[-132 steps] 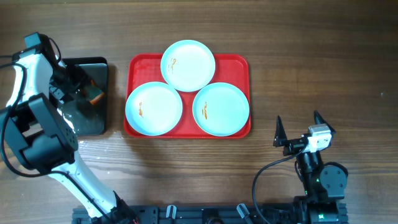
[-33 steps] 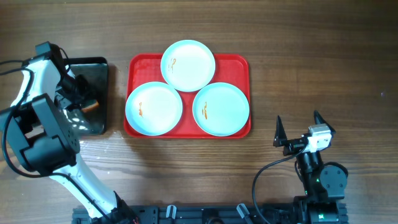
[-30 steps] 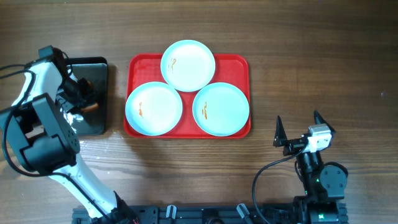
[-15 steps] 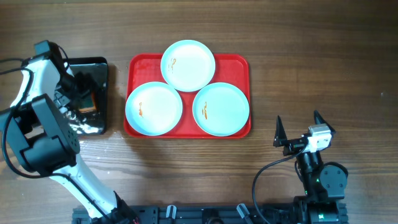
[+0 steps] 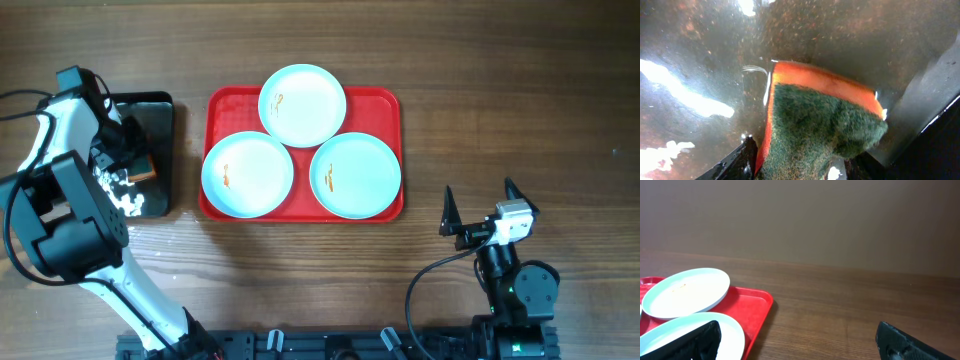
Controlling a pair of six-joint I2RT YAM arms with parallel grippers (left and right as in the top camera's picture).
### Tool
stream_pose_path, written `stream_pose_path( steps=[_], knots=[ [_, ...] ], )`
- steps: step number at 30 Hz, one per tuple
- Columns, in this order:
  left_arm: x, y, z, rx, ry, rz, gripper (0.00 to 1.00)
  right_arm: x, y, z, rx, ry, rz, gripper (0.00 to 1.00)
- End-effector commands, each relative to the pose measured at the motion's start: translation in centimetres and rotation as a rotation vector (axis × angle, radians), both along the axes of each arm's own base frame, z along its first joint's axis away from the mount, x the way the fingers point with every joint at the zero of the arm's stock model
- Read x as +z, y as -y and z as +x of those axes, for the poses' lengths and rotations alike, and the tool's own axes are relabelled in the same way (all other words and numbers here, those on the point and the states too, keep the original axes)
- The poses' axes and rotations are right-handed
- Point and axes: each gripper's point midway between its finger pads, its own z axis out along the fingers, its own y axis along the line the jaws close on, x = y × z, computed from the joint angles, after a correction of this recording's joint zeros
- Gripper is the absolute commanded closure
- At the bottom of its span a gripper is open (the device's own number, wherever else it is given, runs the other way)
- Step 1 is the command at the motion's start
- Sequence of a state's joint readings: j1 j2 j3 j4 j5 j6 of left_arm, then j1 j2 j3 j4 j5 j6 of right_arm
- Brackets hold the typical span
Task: Clean dirty plates on tray and stack at the side
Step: 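Lift the sponge with the left gripper and hold it above the black tray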
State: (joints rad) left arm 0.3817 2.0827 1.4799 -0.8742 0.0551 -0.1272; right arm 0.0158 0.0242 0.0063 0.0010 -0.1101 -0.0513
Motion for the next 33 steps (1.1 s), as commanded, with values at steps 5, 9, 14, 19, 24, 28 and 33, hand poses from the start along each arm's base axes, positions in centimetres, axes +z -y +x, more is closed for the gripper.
stream_pose_path(
  steps=[5,9,14,19,24,28,33],
  knots=[
    [1.1,0.7,-1.0,-0.015,-0.017,-0.030,0.96,0.2,0.3,0.0,-0.016,0.010,-0.009,0.00],
    [6.0,0.2,0.2,-0.016,0.059,0.002,0.96,0.2,0.3,0.0,-0.016,0.010,-0.008,0.00],
    [15.7,-0.5,1.9,-0.018,0.280,0.094,0.96,0.2,0.3,0.0,-0.016,0.010,-0.009,0.00],
    [20.6,-0.6,2.2,-0.024,0.422,0.155,0.96,0.2,0.3,0.0,-0.016,0.010,-0.008,0.00],
    [13.9,-1.6,1.8,-0.005,0.309,0.176,0.96,0.2,0.3,0.0,-0.016,0.010,-0.008,0.00],
    [8.8,-2.5,0.3,0.010,0.187,0.211,0.96,0.2,0.3,0.0,-0.016,0.010,-0.008,0.00],
    [18.8,-2.9,2.3,0.019,0.429,0.286,0.96,0.2,0.3,0.0,-0.016,0.010,-0.009,0.00]
  ],
)
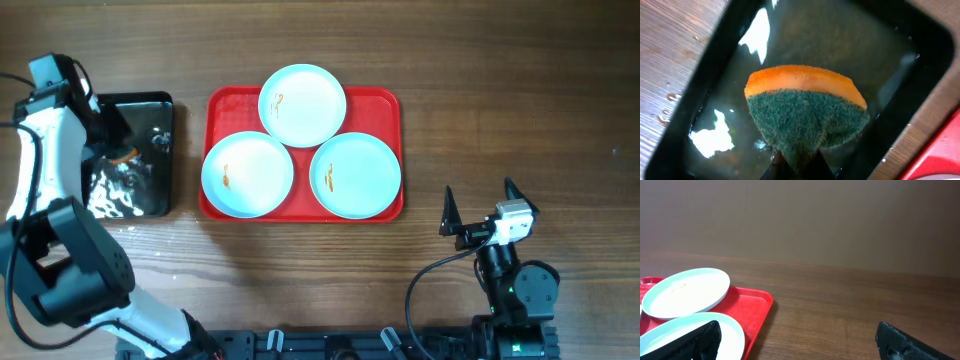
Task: Clean dirty plates on tray and stack at the side
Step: 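Lift the sponge with the left gripper and hold it above the black tray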
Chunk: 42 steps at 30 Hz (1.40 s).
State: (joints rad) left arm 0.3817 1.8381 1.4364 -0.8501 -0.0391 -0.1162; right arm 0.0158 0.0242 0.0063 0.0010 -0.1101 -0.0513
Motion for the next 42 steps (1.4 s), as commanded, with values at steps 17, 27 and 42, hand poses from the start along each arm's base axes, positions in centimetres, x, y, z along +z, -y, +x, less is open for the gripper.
stream_pose_path(
  steps=[17,27,42],
  knots=[
    [5.8,-0.1,1.1,-0.157,0.209,0.164,0.96,0.2,0.3,0.0,-0.016,0.010,-0.009,0.00],
    [18.3,2.4,2.6,-0.211,0.527,0.269,0.96,0.2,0.3,0.0,-0.016,0.010,-0.009,0.00],
    [22.3,4.8,0.7,-0.206,0.599,0.233,0.96,0.2,0.3,0.0,-0.016,0.010,-0.008,0.00]
  ],
)
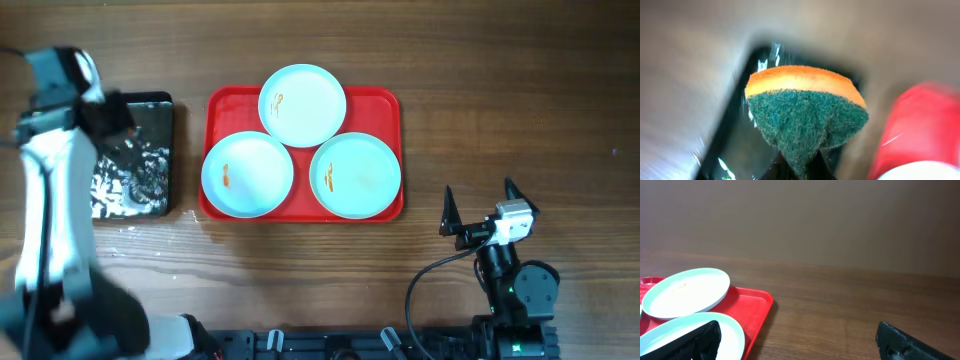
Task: Clean dirty plates on tray and stack at the side
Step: 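Lift the sponge with the left gripper and hold it above the black tray, then reach the right gripper to the top plate and grip its rim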
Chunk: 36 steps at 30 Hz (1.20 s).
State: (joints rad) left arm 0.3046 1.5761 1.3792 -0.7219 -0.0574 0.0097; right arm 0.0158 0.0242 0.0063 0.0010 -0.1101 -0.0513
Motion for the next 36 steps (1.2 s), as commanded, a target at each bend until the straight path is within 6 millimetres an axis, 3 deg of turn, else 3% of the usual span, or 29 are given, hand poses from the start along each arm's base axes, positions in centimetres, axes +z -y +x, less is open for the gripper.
stream_pose_path(
  steps=[1,4,9,11,13,15,17,19,20,23,25,27,30,32,34,36],
  knots=[
    [13.6,2.4,-1.7,-0.048,0.346,0.043,0.96,0.2,0.3,0.0,-0.016,0.010,-0.009,0.00],
    [14.6,2.4,-3.3,0.002,0.367,0.010,0.95,0.2,0.3,0.0,-0.016,0.010,-0.008,0.00],
    [10.9,3.9,-4.0,0.101,0.264,-0.207,0.96,0.2,0.3,0.0,-0.015,0.011,-0.007,0.00],
    [9.7,5.1,-4.1,0.075,0.216,-0.280,0.96,0.4,-0.4,-0.1,0.024,0.009,0.056,0.00],
    [8.8,5.1,-4.9,0.092,0.169,-0.279,0.96,0.8,-2.0,-0.4,0.122,0.000,0.186,0.00],
    [8.4,4.4,-5.4,0.124,0.146,-0.249,0.96,1.6,-4.4,-1.3,0.274,-0.040,0.403,0.00],
    [8.3,3.8,-5.6,0.147,0.138,-0.221,0.96,3.2,-6.7,-2.6,0.438,-0.166,0.829,0.00],
    [8.2,4.0,-5.6,0.144,0.134,-0.229,0.96,3.9,-6.9,-2.8,0.453,-0.333,1.313,0.00],
    [8.2,4.1,-5.7,0.138,0.132,-0.237,0.96,4.9,-7.0,-3.1,0.485,-0.331,1.369,0.00],
    [8.2,4.3,-5.6,0.131,0.134,-0.246,0.96,12.8,-7.2,-6.3,0.738,-0.040,1.265,0.00],
    [8.3,4.1,-5.5,0.135,0.139,-0.240,0.96,15.7,-7.4,-7.0,0.770,-0.013,1.225,0.00],
    [8.2,3.3,-5.5,0.162,0.139,-0.214,0.96,18.3,-9.3,-6.7,0.785,-0.072,0.986,0.00],
    [7.2,1.7,-5.6,0.216,0.109,-0.181,0.96,20.5,-12.2,-5.2,0.888,-0.244,0.676,0.00],
    [5.7,0.2,-5.5,0.260,0.065,-0.167,0.96,22.8,-13.9,-3.0,1.010,-0.417,0.537,0.00],
    [4.5,-0.4,-5.2,0.274,0.034,-0.175,0.96,23.4,-14.6,-0.7,0.986,-0.500,0.467,0.00],
    [3.8,-0.8,-4.5,0.277,0.027,-0.176,0.96,22.0,-15.1,1.8,0.853,-0.609,0.394,0.00]
  ],
)
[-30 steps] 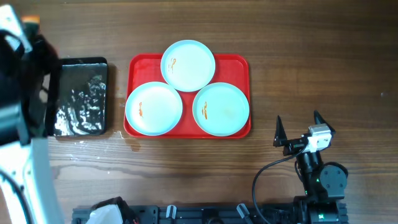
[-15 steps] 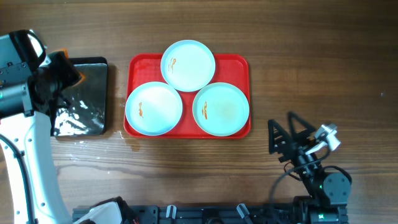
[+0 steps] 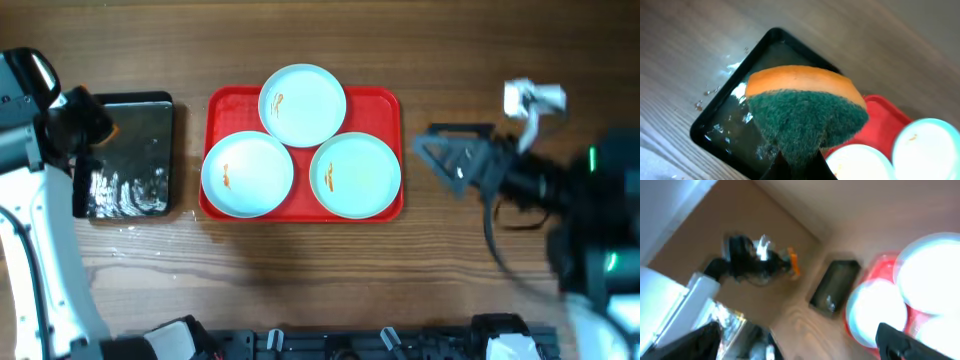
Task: Clean dirty plates on tray and stack at the side
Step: 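Reach the right gripper to the top plate and grip its rim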
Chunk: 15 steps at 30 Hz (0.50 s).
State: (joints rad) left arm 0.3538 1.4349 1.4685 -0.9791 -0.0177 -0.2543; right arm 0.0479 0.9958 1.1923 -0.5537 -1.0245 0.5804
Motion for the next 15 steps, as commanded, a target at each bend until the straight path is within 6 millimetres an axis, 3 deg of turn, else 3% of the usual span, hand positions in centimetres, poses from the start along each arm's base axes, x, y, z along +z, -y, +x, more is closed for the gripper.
stream_pose_path(
  steps=[1,4,7,10,11,14,15],
  knots=[
    [-1.3,-1.3,1.1,0.038,-0.014,0.007,0.96,-0.7,-1.8,2.5,0.055,0.144,-0.298,0.00],
    [-1.8,-2.2,2.3,0.022,-0.013,0.052,0.96,-4.0,-5.0,3.3,0.093,0.037,-0.403,0.00],
    [-4.8,-2.5,2.8,0.004,-0.095,0.035,0.96,-7.3,-8.7,3.3,0.156,-0.138,-0.387,0.00],
    [-2.0,-2.6,3.6,0.006,0.007,0.047,0.96,-11.3,-11.6,3.9,0.227,-0.219,-0.422,0.00],
    [-1.9,-2.8,3.5,0.010,0.008,0.059,0.96,-12.9,-12.6,4.0,0.251,-0.250,-0.443,0.00],
    [-5.9,-2.7,2.9,0.005,-0.102,0.029,0.96,-17.8,-14.4,4.7,0.260,-0.325,-0.531,0.00],
    [-6.4,-2.6,2.6,-0.016,-0.132,0.032,0.96,-19.5,-14.7,5.0,0.243,-0.362,-0.567,0.00]
  ],
)
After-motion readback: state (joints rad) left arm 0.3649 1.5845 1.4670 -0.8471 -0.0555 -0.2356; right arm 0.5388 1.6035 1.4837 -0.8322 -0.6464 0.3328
